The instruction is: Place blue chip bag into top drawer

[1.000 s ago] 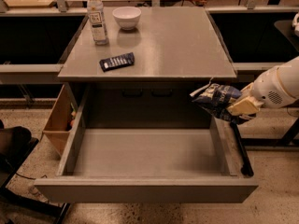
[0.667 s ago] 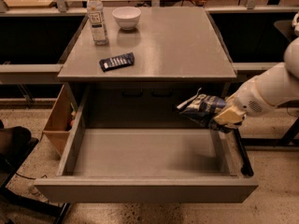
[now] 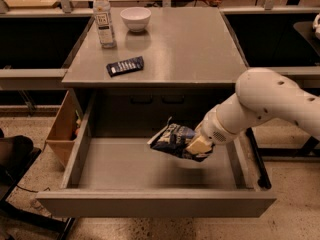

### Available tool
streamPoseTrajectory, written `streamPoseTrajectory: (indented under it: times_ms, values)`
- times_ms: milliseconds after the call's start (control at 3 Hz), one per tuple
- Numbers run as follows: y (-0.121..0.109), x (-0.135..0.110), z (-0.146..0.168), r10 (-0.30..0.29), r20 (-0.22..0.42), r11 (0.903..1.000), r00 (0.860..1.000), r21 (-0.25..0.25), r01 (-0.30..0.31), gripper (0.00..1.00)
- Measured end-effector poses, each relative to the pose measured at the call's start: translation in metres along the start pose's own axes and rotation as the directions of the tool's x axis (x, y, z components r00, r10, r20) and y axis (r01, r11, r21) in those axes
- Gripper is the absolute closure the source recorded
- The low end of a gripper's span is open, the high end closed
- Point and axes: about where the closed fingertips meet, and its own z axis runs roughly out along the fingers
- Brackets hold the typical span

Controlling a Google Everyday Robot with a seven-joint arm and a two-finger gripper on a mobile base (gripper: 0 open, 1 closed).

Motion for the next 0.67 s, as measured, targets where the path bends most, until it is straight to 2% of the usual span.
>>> streamPoseTrajectory:
  times_ms: [333, 667]
  values:
    - [0.0031, -0.0049, 0.0052, -0.011, 0.003, 0.9999, 1.000, -0.004, 0.011, 0.83]
    - [0.0031, -0.0049, 0.0052, -0.011, 0.003, 0.9999, 1.000, -0.004, 0.011, 0.60]
